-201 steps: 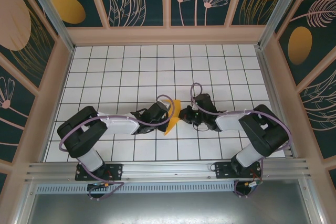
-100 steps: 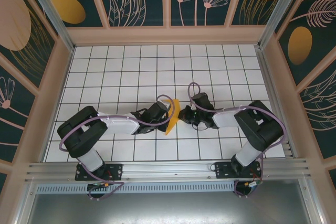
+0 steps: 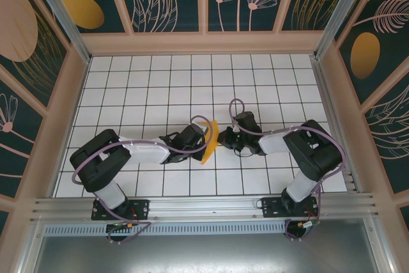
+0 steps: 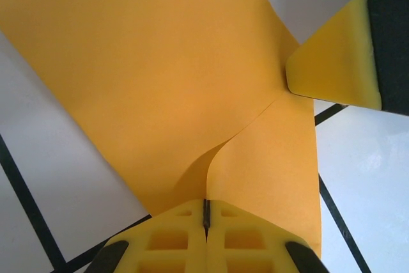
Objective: Fold a paper plane with a square sheet of paper (pick it up from the middle)
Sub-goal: Third fold the triangle at the center of the table.
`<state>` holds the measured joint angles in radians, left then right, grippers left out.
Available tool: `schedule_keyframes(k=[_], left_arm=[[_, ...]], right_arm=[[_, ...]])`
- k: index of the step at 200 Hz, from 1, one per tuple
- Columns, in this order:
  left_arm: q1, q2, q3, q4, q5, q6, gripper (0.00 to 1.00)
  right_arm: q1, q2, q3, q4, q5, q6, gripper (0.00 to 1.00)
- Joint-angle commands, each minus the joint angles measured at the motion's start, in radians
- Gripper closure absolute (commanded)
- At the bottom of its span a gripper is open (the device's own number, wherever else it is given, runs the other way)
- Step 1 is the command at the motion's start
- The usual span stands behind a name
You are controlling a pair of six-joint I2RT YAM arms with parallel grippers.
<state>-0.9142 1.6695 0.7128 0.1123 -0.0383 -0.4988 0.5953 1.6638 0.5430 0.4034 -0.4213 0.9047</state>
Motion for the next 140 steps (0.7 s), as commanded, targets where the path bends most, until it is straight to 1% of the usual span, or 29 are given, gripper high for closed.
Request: schedule_keyframes(k=[1,31,43,72,87,99,117,133,140], left_arm=[[0.003,0.034,-0.015,-0.062,0.014,0.008,1.00],[0.004,0.037,-0.012,-0.065,0.012,0.006,1.00],[0.003,0.037,-0.012,-0.065,0.009,0.005,1.00],[0.003,0.038,-0.012,-0.065,0.006,0.005,1.00],[0.004,0.039,-0.012,-0.062,0.008,0.005,1.00],[0.004,0.039,-0.012,-0.061,0.008,0.003,1.00],[0.005,0.038,-0.013,-0.058,0.010,0.001,1.00],[0.003,0.039,-0.011,-0.051,0.009,-0.002,1.00],[0.004,0.074,-0.007,-0.049,0.012,-0.004,1.00]], right_arm=[[0.004,0.020,-0.013,-0.067,0.042,0.014,0.99],[0.005,-0.077,0.001,-0.038,0.019,-0.005,0.99],[0.005,-0.061,-0.005,-0.012,0.003,0.000,0.99],[0.006,0.017,-0.017,-0.010,0.021,0.005,0.99],[0.007,0.020,-0.012,-0.022,0.025,0.001,0.99],[0.015,-0.016,0.002,-0.052,0.032,-0.009,0.99],[0.041,-0.117,0.007,-0.100,0.066,-0.024,0.99],[0.070,-0.197,-0.034,-0.077,0.083,0.004,1.00],[0.083,-0.221,-0.057,-0.062,0.088,0.025,1.00]])
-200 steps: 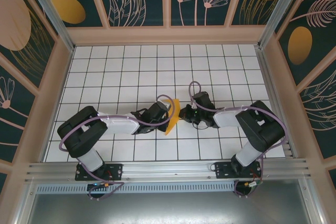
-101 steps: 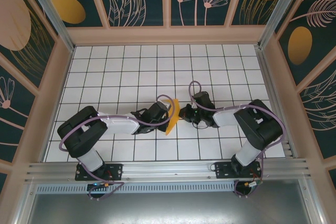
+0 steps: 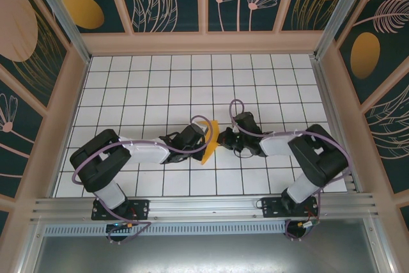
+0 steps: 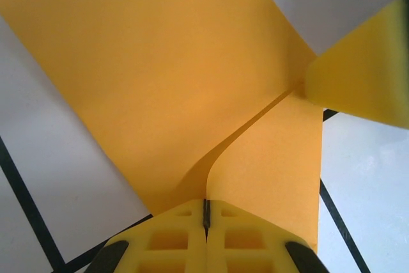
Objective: Fold a paper plane with a square sheet of paper (pick it up from the middle)
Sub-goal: Third fold the triangle at the center of the table.
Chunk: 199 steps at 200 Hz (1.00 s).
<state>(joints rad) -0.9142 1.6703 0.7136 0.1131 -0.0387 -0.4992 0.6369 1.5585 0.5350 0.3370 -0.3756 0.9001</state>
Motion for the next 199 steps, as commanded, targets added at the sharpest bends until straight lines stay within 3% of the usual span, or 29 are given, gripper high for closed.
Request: schedule_keyframes(k=[1,60,155,199], left_arm=[[0.004,0.074,-0.007,-0.049,0.013,-0.005,1.00],[0.003,0.138,0.015,-0.003,0.052,-0.044,1.00],[0.006,0.161,0.032,-0.011,0.058,-0.053,1.00],[0.007,0.154,0.028,-0.016,0.049,-0.053,1.00]], right_arm=[[0.044,-0.119,-0.052,0.006,0.042,0.033,1.00],[0.167,-0.188,-0.220,0.194,0.087,0.205,1.00],[0.179,-0.042,-0.200,0.370,0.010,0.217,1.00],[0.179,-0.050,-0.190,0.340,0.019,0.206,1.00]])
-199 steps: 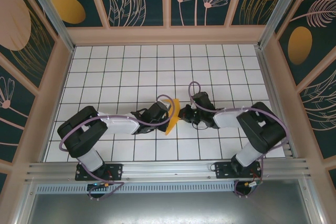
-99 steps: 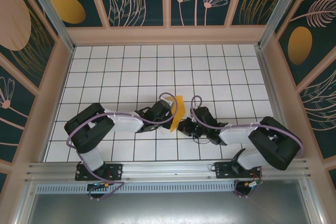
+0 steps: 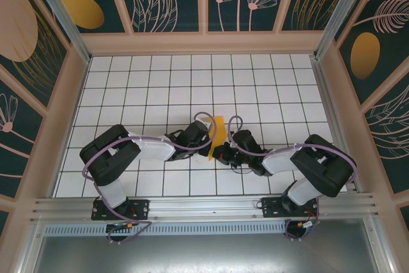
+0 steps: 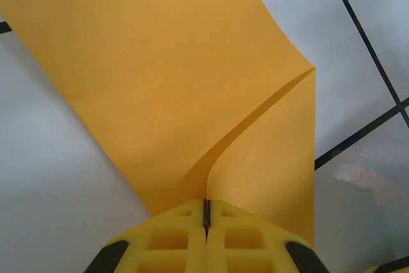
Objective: Fold a paper plane with a square sheet of paper (pick it up from the middle)
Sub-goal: Third fold the triangle at the center of the table.
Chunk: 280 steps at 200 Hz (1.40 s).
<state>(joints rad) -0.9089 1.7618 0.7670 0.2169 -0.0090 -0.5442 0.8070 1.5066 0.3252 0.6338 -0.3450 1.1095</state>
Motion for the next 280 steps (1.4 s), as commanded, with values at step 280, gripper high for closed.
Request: schedule_keyframes(k=[280], left_arm=[[0.001,0.043,-0.019,-0.157,-0.008,0.007,1.00]], right_arm=[[0.008,-0.003,0.098,-0.135,0.011,-0.051,1.00]])
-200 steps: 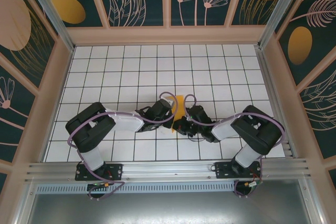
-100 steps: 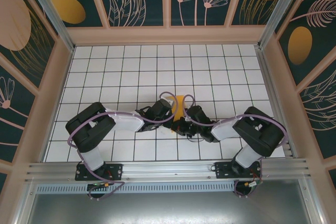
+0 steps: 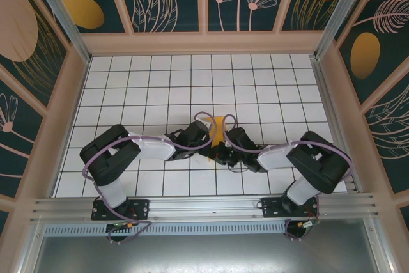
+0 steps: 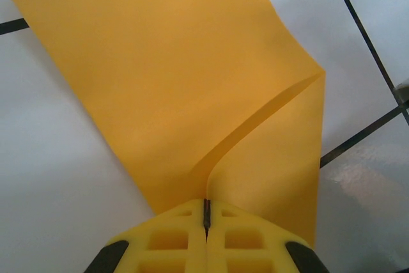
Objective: Fold a paper plane with a square sheet of paper (pick it up from the middle)
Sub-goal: Third fold the triangle at the center of the table.
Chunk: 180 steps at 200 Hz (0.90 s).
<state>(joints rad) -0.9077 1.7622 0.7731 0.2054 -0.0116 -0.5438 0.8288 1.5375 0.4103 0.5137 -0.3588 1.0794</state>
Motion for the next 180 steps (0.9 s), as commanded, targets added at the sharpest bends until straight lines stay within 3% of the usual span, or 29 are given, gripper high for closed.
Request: schedule_keyframes(k=[1,53,113,146,180], left_arm=[[0.001,0.043,-0.025,-0.146,-0.005,0.007,1.00],[0.001,0.044,-0.018,-0.153,-0.007,0.007,1.00],[0.001,0.048,-0.015,-0.159,-0.010,0.008,1.00],[0.001,0.043,-0.017,-0.161,-0.013,0.008,1.00],[0.000,0.046,-0.011,-0.161,-0.009,0.008,1.00]], right_arm=[[-0.014,-0.033,0.013,-0.010,0.023,-0.021,1.00],[-0.002,0.043,-0.002,0.083,-0.014,0.018,1.00],[0.012,0.070,0.017,-0.051,0.012,0.005,1.00],[0.021,0.000,0.003,0.013,-0.014,0.002,1.00],[0.033,0.058,0.003,0.003,-0.023,0.012,1.00]])
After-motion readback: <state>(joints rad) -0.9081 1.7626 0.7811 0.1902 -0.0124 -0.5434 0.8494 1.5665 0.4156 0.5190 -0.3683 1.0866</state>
